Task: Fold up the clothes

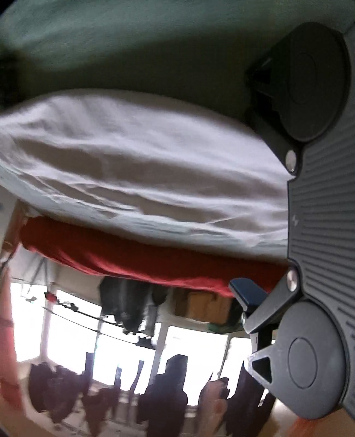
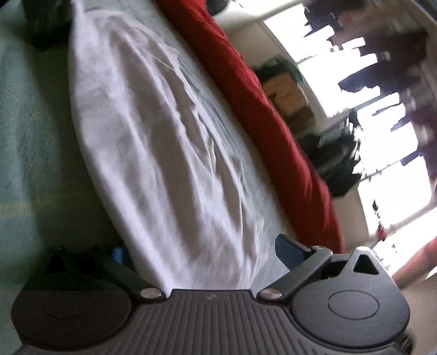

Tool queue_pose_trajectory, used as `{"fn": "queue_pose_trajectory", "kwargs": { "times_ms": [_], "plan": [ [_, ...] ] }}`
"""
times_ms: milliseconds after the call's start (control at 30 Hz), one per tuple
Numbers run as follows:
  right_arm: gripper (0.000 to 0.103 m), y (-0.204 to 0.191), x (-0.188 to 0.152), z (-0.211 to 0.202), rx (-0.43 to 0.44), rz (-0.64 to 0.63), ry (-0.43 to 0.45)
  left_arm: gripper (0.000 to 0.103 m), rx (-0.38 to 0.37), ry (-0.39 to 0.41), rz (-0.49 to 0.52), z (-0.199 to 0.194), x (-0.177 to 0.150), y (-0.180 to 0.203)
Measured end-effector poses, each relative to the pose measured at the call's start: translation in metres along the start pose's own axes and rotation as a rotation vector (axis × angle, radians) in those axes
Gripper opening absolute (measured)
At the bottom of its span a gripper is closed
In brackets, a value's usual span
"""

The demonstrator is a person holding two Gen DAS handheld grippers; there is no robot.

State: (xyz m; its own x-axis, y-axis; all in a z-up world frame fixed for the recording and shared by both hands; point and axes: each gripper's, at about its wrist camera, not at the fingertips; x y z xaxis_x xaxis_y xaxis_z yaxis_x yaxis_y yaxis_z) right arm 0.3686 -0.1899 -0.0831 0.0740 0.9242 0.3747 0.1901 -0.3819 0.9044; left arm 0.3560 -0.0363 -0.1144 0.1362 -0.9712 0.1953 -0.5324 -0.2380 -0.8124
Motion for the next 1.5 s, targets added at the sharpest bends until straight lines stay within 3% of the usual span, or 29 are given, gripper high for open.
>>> {"fn": "queue_pose_trajectory", "kwargs": {
  "times_ms": [167,367,567,633,700,733,767,800,833,900,1033,1233,1500],
  "plan": [
    [0.102,-0.009,0.023,0.014,0.001,-0.013,0.041,0.090,0.006,0.029,0.004,0.006,0.010,0.000],
    [0.100,0.001,-0.005,0.010,-0.007,0.064,0.002,0.091,-0.023,0.040,-0.098,0.000,-0.011,-0.006],
    [0.095,-0.007,0.010,0.021,0.002,-0.011,0.007,0.085,-0.013,0.021,0.042,0.007,0.006,0.003],
    [0.088,-0.008,0.011,0.022,0.024,-0.007,0.010,0.075,-0.024,0.021,0.060,0.007,0.008,0.008],
    [0.075,-0.014,0.010,0.018,0.042,-0.006,0.015,0.047,-0.053,0.021,0.051,0.007,0.008,0.013],
    [0.059,-0.018,0.010,0.015,0.051,-0.007,0.018,0.036,-0.073,0.019,0.051,0.007,0.008,0.018],
    [0.036,-0.024,0.010,0.012,0.064,-0.019,0.023,0.009,-0.088,0.016,0.058,0.008,0.009,0.024],
    [0.019,-0.031,0.010,0.008,0.079,-0.036,0.028,0.000,-0.096,0.009,0.078,0.011,0.010,0.032],
    [0.009,-0.041,0.011,0.005,0.057,-0.052,0.030,0.000,-0.092,0.005,0.090,0.013,0.011,0.038],
    [0.009,-0.052,0.012,0.001,0.018,-0.051,0.021,0.000,-0.102,0.012,0.065,0.014,0.010,0.032],
    [0.009,-0.039,0.015,0.009,0.085,-0.010,0.000,0.000,-0.126,0.005,0.053,0.018,0.011,0.026],
    [0.009,-0.044,0.015,0.005,0.071,-0.015,-0.002,0.000,-0.118,0.008,0.030,0.018,0.010,0.022],
    [0.009,-0.047,0.023,0.007,0.072,-0.106,-0.017,0.000,-0.114,0.006,0.032,0.011,0.008,0.027]
  ]
}}
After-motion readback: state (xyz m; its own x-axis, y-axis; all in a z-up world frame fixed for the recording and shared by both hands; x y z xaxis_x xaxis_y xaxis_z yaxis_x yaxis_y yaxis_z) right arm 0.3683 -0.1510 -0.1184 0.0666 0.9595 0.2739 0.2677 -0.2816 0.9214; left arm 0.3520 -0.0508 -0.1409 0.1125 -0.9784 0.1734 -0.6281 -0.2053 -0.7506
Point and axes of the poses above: each gripper's, at about its wrist camera, not at the fingertips, and z roughly the way its jaws point, y to its right, x to its top, and after that the axes turned 15 degrees about -x, right-handed
